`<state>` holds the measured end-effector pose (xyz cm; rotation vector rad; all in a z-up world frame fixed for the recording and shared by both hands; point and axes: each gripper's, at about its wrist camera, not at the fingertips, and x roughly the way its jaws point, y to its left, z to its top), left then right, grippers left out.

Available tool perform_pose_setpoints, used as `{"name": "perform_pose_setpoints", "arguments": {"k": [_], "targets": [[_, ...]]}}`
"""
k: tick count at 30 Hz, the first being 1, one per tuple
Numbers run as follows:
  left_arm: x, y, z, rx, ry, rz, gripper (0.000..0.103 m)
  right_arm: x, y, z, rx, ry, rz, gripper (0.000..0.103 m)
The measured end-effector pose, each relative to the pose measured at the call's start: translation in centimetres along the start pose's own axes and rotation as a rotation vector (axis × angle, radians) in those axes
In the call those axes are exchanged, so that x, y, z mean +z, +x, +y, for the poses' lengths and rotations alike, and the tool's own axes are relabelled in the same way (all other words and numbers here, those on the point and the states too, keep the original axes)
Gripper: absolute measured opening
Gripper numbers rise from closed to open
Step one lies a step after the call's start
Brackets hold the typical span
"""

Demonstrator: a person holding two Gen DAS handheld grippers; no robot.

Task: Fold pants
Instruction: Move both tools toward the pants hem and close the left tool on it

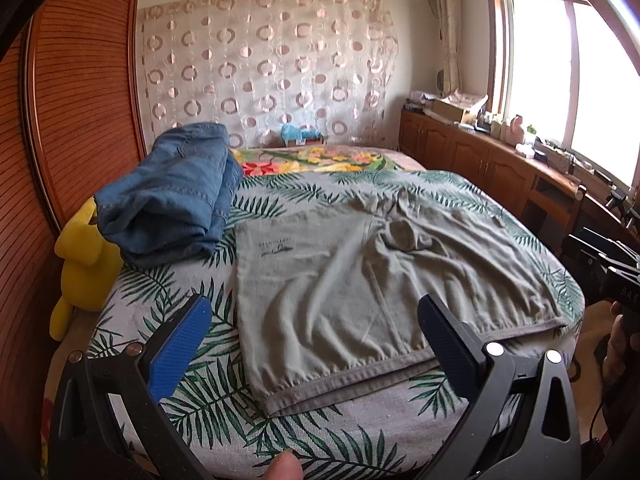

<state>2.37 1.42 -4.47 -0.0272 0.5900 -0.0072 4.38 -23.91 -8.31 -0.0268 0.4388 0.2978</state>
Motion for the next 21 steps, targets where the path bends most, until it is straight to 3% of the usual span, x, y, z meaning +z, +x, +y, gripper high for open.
{"name": "perform_pose_setpoints", "arguments": {"k": [15, 21], "targets": [[-2.1, 2.3, 2.7, 0.025, -0.015, 0.07, 0.103, 0.4, 0.2, 0.6, -0.064, -0.001, 0.101, 0.082], [-3.7, 3.0, 4.4, 0.0, -0.047, 0.117, 0.102, 0.8, 0.2, 0.3, -0.083, 0.01, 0.15, 0.082]]}}
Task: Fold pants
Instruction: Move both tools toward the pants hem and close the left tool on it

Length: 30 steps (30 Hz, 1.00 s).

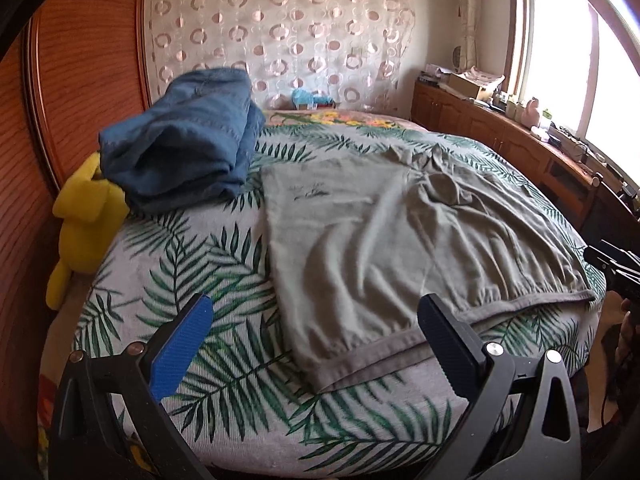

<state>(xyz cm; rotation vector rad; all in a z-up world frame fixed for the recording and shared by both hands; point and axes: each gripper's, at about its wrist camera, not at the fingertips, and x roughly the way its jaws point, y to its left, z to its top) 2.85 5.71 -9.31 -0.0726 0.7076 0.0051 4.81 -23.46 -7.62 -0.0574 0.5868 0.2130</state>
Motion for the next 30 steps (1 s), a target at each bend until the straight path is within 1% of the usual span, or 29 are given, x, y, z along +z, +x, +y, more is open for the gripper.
{"name": "perform_pose_setpoints", "arguments": {"k": [5, 7, 8, 9, 11, 17, 18, 20, 23, 25, 28, 29, 30], "targets": [[-1.0, 0.4, 0.7, -0.024, -0.021, 0.042, 0.085, 0.7, 0.1, -0.1, -0.003, 0.018, 0.022, 0.082], [-1.5, 0.7, 0.9, -0.028, -0.02, 0.059, 0.08, 0.9, 0.0, -0.1, -0.001, 0.023, 0.027, 0.082], [-1.7, 0.7, 0.9, -0.033, -0.021, 0.066, 0.075, 1.0, 0.0, 0.0, 0.0, 0.023, 0.028, 0.082], [-1.9, 0.8, 0.9, -0.04, -0.024, 0.074, 0.073, 1.1, 0.0, -0.1, 0.001, 0.024, 0.029, 0.082], [-2.2, 0.9, 1.0, -0.059, -0.03, 0.087, 0.065, 1.2, -0.1, 0.0, 0.006, 0.024, 0.031, 0.082], [-2.8, 0.5, 0.7, -0.086, -0.024, 0.101, 0.054, 1.2, -0.5, 0.2, 0.027, 0.015, 0.025, 0.082], [-2.9, 0.4, 0.6, -0.088, -0.024, 0.1, 0.053, 1.1, 0.0, 0.1, 0.035, 0.016, 0.024, 0.082], [-2.8, 0.5, 0.5, -0.082, -0.023, 0.099, 0.045, 1.0, 0.1, -0.1, 0.054, 0.011, 0.026, 0.082], [-2.7, 0.5, 0.3, -0.089, -0.019, 0.103, 0.04, 1.1, 0.5, -0.5, 0.061, 0.006, 0.021, 0.082], [-2.7, 0.4, 0.2, -0.097, -0.013, 0.108, 0.039, 1.1, 0.7, -0.8, 0.064, 0.006, 0.021, 0.082], [-2.8, 0.4, -0.1, -0.086, -0.001, 0.107, 0.038, 1.1, 0.9, -0.8, 0.064, 0.006, 0.024, 0.082], [-2.9, 0.4, -0.1, -0.08, -0.001, 0.103, 0.032, 1.1, 0.9, -0.9, 0.064, 0.007, 0.025, 0.082], [-2.9, 0.4, -0.2, -0.092, -0.007, 0.098, 0.027, 1.1, 1.0, -0.8, 0.065, 0.008, 0.025, 0.082]]}}
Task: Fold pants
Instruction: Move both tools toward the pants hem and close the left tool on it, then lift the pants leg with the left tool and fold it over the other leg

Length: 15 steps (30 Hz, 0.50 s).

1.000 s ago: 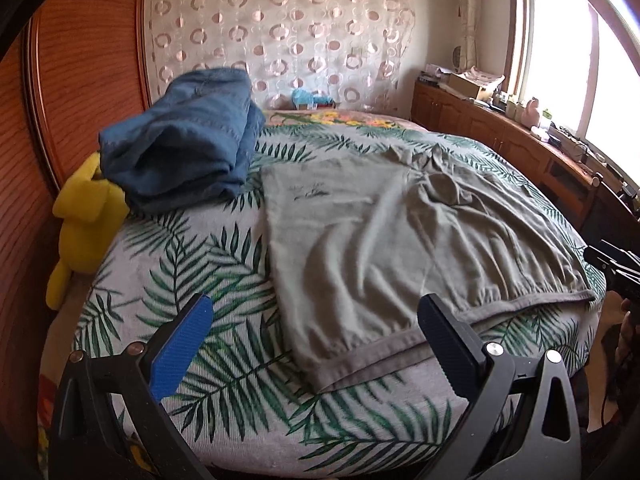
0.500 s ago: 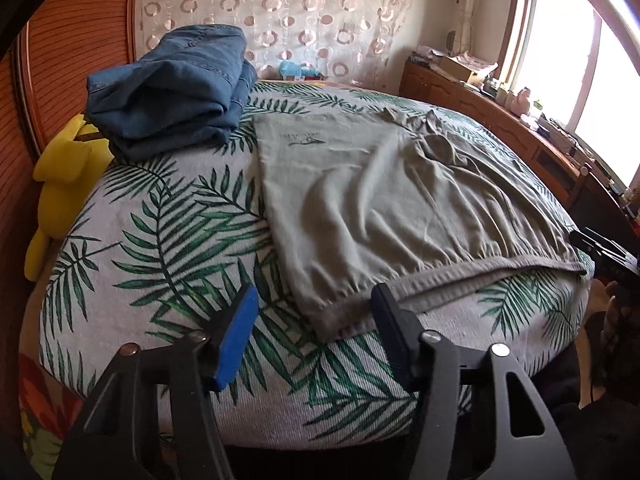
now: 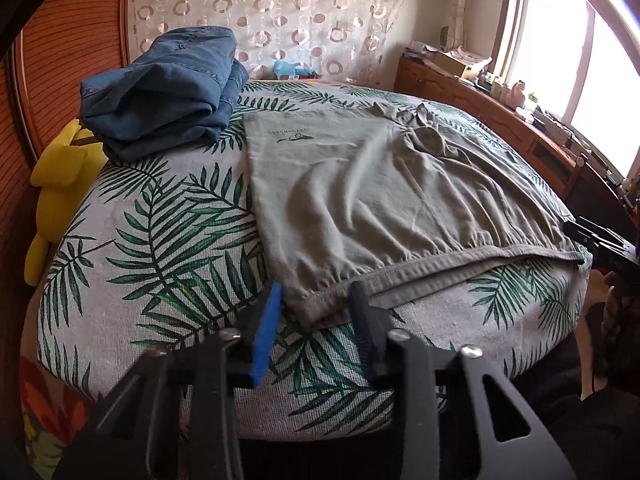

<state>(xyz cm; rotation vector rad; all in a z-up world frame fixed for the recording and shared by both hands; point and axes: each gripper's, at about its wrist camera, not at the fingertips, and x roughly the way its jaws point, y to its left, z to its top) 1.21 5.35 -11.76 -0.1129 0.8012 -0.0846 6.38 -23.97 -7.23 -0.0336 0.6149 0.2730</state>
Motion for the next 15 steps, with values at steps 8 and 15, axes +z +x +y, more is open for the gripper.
{"name": "perform_pose_setpoints", "arguments": {"k": [8, 15], "targets": [[1.5, -1.3, -1.2, -0.071, 0.009, -0.067, 0.006, 0.1, 0.1, 0.2, -0.004, -0.003, 0.005, 0.082], [5.3, -3.2, -3.5, -0.172, 0.053, -0.138, 0.006, 0.3, 0.0, 0.4, -0.007, 0.001, -0.001, 0.082]]}}
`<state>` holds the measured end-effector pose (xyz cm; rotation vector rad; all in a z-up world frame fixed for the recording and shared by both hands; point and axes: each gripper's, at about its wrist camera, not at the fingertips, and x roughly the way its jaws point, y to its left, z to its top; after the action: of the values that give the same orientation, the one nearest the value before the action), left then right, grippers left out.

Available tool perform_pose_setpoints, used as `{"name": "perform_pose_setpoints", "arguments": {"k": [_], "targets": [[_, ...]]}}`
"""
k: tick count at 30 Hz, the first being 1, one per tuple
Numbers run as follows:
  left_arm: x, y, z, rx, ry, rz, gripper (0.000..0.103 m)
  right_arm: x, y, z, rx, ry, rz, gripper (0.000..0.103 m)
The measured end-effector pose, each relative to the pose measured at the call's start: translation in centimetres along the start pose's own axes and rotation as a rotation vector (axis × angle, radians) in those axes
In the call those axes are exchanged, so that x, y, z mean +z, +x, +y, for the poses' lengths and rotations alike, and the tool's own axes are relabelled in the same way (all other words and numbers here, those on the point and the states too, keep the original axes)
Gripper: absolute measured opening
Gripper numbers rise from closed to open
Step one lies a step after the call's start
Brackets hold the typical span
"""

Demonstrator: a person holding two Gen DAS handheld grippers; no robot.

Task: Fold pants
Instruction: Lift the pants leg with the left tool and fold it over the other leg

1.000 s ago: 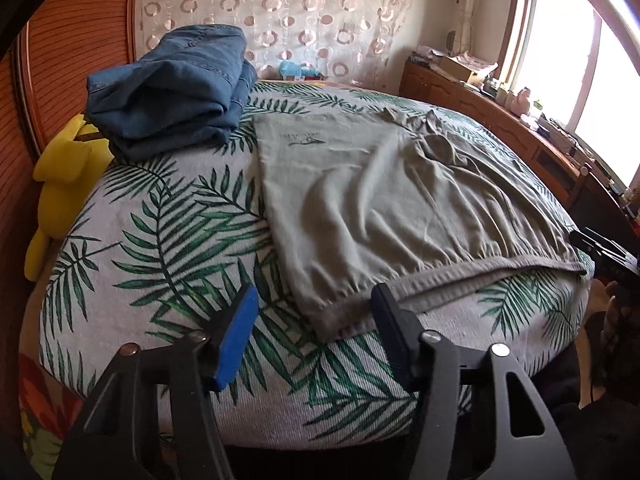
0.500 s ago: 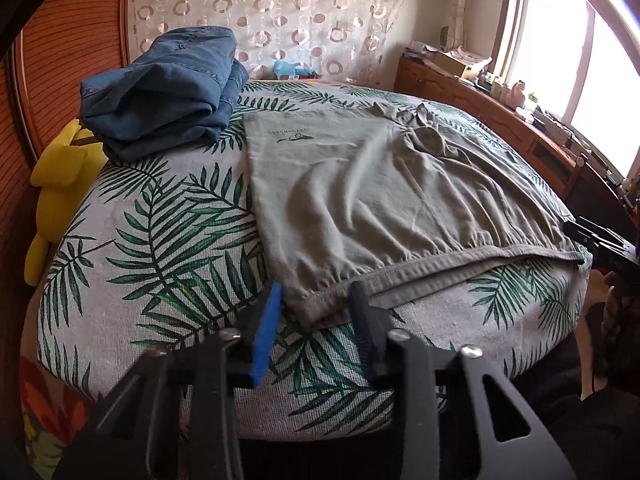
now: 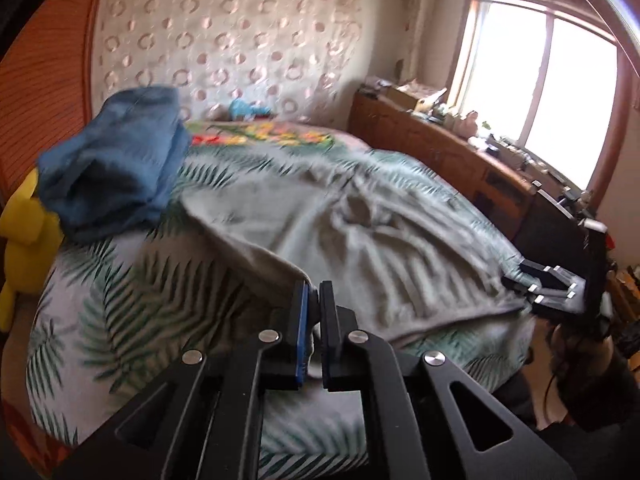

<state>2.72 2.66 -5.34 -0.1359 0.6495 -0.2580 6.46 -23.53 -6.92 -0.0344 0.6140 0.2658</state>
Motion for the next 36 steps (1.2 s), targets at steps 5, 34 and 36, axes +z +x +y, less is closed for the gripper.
{"name": "perform_pose_setpoints", "arguments": {"k": [5, 34, 36], "targets": [[2.4, 0.3, -2.3, -0.067, 0.043, -0.029, 0.006, 0.0, -0.2, 0.1, 0.003, -0.002, -0.011, 0.082], [5.7, 5.0, -10.5, -0.088, 0.211, 0.006, 0.027, -0.2, -0.4, -0.5, -0.001, 0.014, -0.044, 0.082], [5.5, 5.2, -9.7, -0.101, 0.191, 0.021, 0.043, -0.1, -0.2, -0.3, 0.002, 0.009, -0.041, 0.082]]}}
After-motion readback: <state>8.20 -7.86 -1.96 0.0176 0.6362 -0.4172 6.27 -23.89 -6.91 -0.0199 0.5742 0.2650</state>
